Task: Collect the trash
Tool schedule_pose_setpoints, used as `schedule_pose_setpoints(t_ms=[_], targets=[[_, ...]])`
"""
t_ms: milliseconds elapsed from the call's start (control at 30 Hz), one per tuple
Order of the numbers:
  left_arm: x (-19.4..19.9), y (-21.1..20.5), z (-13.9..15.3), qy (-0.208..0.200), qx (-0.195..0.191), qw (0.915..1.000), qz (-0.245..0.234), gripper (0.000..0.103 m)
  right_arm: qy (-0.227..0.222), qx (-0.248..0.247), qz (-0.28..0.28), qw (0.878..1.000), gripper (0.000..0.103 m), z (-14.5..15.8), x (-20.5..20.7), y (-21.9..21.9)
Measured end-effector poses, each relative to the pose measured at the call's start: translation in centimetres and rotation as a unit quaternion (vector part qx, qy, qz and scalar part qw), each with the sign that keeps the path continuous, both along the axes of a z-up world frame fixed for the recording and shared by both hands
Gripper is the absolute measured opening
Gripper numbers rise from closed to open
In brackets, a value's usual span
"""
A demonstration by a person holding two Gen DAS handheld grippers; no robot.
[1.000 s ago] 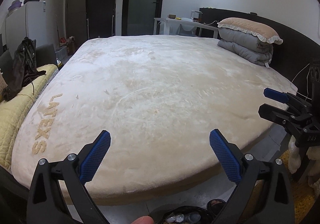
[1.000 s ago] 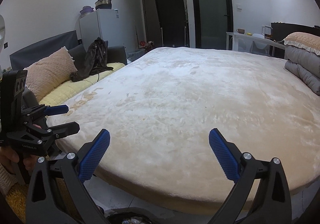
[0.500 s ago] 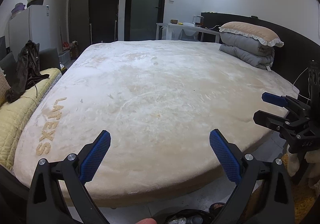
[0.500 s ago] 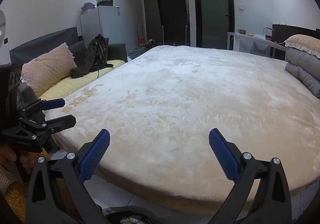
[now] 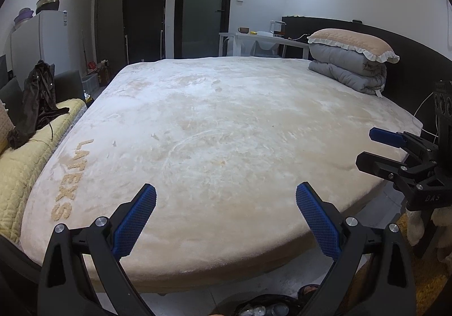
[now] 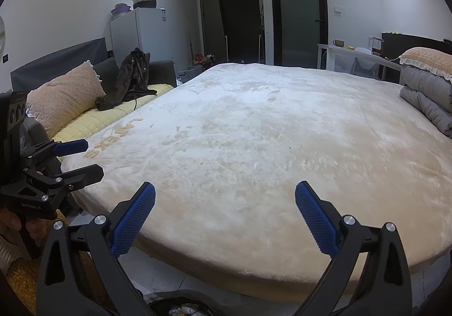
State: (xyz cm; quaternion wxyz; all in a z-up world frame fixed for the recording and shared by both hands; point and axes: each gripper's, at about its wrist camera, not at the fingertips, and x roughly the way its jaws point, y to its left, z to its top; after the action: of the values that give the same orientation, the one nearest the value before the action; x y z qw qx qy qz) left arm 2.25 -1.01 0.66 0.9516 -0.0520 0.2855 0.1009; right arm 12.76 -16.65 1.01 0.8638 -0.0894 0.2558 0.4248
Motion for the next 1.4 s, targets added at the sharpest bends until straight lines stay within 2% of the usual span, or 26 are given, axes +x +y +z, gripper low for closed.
schedule_pose_setpoints(t_ms=[1400], targets=[[-0.01,0.13,-0.31,0.006,0.001,1.0000,0.002,0.097,0.002,-0.007,-0.002,1.000,0.098,-0.24,0.13,-0.25]])
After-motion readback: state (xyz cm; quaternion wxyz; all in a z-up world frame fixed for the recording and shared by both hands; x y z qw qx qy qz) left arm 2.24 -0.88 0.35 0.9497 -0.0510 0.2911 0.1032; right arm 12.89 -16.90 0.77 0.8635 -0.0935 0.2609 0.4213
